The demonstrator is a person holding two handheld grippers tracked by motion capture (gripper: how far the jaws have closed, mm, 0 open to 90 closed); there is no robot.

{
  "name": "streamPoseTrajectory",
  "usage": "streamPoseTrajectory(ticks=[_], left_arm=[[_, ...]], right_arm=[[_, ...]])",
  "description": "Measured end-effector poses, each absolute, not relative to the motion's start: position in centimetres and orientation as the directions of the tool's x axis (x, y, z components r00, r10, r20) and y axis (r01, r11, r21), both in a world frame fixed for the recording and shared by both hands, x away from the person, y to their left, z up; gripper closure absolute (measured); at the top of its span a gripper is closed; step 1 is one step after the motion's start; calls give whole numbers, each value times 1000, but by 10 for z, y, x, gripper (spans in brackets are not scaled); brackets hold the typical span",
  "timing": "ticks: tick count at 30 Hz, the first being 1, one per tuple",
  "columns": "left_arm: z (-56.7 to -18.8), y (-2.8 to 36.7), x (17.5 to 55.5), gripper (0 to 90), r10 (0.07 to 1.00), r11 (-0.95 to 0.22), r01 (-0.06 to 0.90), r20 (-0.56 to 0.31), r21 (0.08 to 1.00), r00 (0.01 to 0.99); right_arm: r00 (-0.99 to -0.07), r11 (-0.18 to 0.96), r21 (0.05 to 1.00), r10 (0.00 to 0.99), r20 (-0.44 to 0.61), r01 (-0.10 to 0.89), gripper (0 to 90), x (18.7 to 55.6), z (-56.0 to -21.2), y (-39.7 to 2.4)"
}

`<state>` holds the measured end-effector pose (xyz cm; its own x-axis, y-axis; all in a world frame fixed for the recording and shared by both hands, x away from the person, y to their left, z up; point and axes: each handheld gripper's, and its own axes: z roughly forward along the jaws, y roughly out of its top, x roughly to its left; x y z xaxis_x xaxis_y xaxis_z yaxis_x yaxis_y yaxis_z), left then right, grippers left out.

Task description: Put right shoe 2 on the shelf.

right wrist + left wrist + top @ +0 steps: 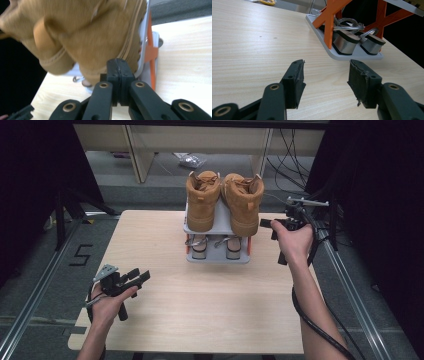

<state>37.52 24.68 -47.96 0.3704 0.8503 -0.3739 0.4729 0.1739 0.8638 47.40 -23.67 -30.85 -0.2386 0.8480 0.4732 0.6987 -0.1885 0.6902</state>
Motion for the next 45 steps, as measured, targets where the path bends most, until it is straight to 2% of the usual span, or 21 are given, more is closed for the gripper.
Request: streamPoseTrajectory(ticks=[3,7,10,18,22,23,25,26,33,35,36,39,45], left_arm=[[-480,246,375,454,849,174,473,-375,864,372],[-480,247,375,454,850,172,475,-373,863,371],[-480,247,375,453,851,174,473,-374,863,370],[-481,246,375,452,850,167,479,-372,862,372],[-481,244,375,452,850,170,480,-374,861,371],[-481,245,375,452,850,168,481,-374,861,371],[-481,246,375,452,850,171,478,-374,862,371],[-482,246,375,452,850,171,478,-374,862,371],[-482,246,375,452,849,170,479,-374,861,373],[-483,246,376,451,851,169,481,-374,860,370],[-483,245,375,451,851,168,481,-373,860,370],[-483,246,375,451,853,169,476,-370,863,369],[-483,246,375,451,856,166,471,-364,866,367]], right_arm=[[-272,-159,694,841,468,702,900,472,-318,-234],[-256,-174,666,830,495,726,900,470,-324,-224],[-280,-147,680,833,477,718,900,473,-329,-220],[-249,-191,678,833,495,710,900,471,-328,-215],[-274,-186,697,826,492,693,900,474,-329,-210],[-251,-208,677,821,513,706,900,474,-328,-206],[-282,-175,706,831,480,686,900,478,-330,-204],[-246,-211,673,821,516,709,900,476,-328,-199],[-270,-184,696,830,488,694,900,480,-330,-195],[-253,-208,674,817,518,709,900,479,-330,-194],[-285,-180,703,824,490,688,900,480,-332,-196],[-288,-185,708,822,492,681,877,477,-332,-197],[-303,-133,766,865,399,629,776,471,-334,-209]])
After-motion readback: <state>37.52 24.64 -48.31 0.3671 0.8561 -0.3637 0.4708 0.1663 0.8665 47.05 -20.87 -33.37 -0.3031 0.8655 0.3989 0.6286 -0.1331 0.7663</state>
